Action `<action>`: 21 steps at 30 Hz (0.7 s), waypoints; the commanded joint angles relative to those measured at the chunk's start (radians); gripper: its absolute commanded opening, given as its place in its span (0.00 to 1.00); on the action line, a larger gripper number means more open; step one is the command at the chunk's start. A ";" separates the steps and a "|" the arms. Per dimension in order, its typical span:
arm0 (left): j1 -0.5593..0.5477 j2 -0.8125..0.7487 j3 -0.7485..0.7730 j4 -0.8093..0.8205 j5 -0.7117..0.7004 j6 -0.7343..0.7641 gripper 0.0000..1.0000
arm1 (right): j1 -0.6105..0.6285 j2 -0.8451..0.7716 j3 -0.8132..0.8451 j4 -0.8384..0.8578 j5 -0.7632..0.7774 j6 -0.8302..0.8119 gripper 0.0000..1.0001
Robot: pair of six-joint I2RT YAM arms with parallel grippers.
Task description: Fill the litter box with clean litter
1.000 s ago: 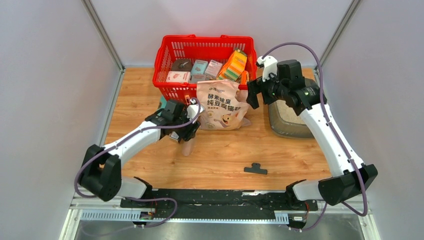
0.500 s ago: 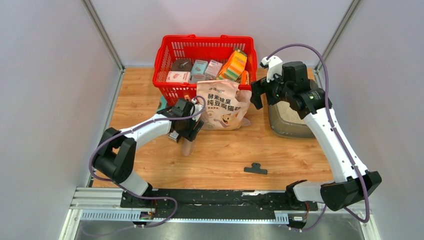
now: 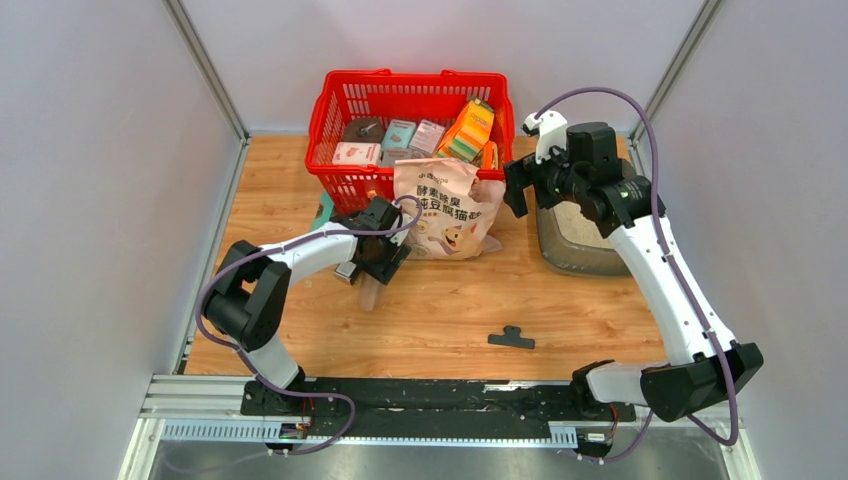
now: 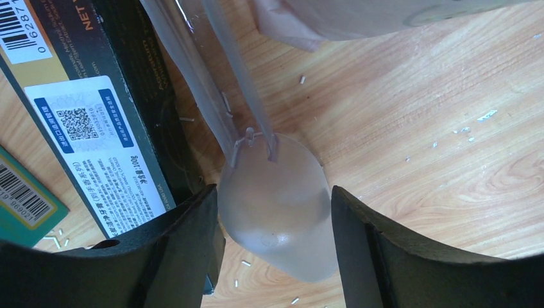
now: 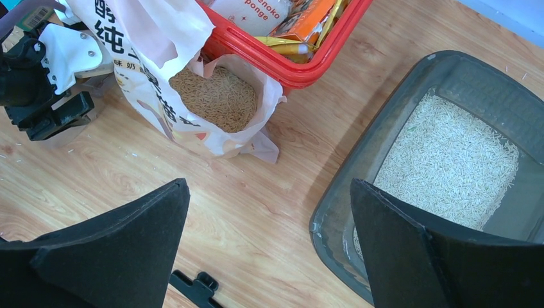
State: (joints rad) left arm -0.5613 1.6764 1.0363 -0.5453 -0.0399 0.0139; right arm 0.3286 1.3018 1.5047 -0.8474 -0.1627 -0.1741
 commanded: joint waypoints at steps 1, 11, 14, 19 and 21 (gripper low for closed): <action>-0.005 0.016 0.011 -0.016 -0.037 -0.026 0.68 | -0.007 -0.016 0.022 0.045 0.008 -0.016 1.00; -0.008 -0.007 -0.025 -0.018 -0.023 0.026 0.71 | -0.005 0.030 0.071 0.047 -0.018 -0.010 1.00; -0.008 -0.003 -0.027 -0.027 -0.014 0.040 0.72 | -0.007 0.036 0.078 0.047 -0.023 -0.008 1.00; -0.006 0.000 -0.042 -0.054 -0.037 0.055 0.74 | -0.007 0.030 0.075 0.044 -0.026 -0.008 1.00; -0.006 -0.004 -0.042 -0.054 -0.013 0.061 0.70 | -0.006 0.025 0.072 0.042 -0.027 -0.008 1.00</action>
State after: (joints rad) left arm -0.5671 1.6722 1.0073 -0.5541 -0.0570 0.0429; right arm 0.3256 1.3392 1.5402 -0.8455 -0.1764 -0.1741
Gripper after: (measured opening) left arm 0.739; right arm 0.998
